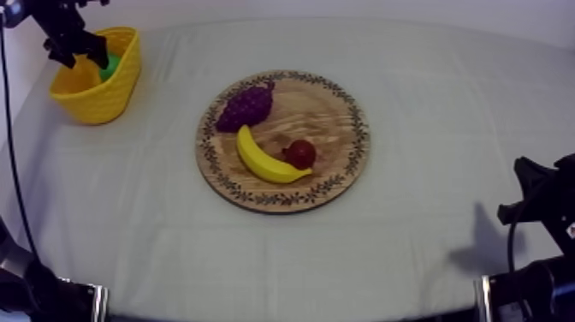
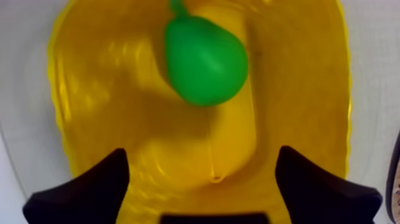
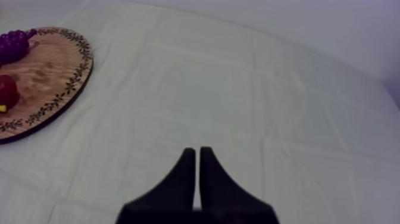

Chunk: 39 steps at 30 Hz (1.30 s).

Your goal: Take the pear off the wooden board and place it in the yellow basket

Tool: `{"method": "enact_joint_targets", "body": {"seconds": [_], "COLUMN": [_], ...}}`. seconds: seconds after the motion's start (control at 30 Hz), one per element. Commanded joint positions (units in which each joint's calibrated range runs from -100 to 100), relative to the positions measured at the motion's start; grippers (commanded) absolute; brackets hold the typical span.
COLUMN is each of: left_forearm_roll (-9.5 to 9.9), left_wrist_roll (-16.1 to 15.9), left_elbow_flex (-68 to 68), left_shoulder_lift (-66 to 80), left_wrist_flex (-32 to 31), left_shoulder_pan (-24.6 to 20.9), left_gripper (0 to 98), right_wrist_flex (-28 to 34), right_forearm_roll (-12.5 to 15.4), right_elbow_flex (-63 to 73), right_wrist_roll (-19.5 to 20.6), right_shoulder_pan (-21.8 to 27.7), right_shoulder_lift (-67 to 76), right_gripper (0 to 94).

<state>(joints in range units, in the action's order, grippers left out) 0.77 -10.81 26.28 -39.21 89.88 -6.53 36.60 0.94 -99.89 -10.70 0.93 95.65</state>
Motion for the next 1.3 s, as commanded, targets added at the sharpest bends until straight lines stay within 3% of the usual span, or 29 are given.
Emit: {"method": "enact_joint_targets", "body": {"seconds": [0.0, 0.47, 0.73, 0.83, 1.0, 1.27], "left_forearm_roll": [0.12, 0.64, 1.00, 1.94, 3.29, 2.20], "left_wrist_roll": [0.2, 3.7, 4.4, 5.1, 6.4, 7.4], "left_elbow_flex": [-0.4, -10.4, -18.5, -21.8, -28.1, -39.7], "left_shoulder_lift": [0.6, 13.8, 26.7, 32.0, 41.0, 55.0], "left_wrist_flex": [-0.6, -6.2, -8.2, -8.7, -9.3, -13.6], "left_shoulder_pan": [0.0, 1.0, 2.1, 2.8, 4.1, 5.7], "left_gripper": [87.7, 47.1, 30.3, 22.4, 16.6, 11.6], "right_wrist_flex": [0.0, 0.0, 0.0, 0.0, 0.0, 0.0], "right_forearm_roll": [0.0, 0.0, 0.0, 0.0, 0.0, 0.0], "right_elbow_flex": [0.0, 0.0, 0.0, 0.0, 0.0, 0.0], "right_wrist_roll": [0.0, 0.0, 0.0, 0.0, 0.0, 0.0], "right_shoulder_pan": [0.0, 0.0, 0.0, 0.0, 0.0, 0.0], "right_shoulder_lift": [0.0, 0.0, 0.0, 0.0, 0.0, 0.0], "right_gripper": [0.4, 0.4, 0.4, 0.4, 0.4, 0.4]}}
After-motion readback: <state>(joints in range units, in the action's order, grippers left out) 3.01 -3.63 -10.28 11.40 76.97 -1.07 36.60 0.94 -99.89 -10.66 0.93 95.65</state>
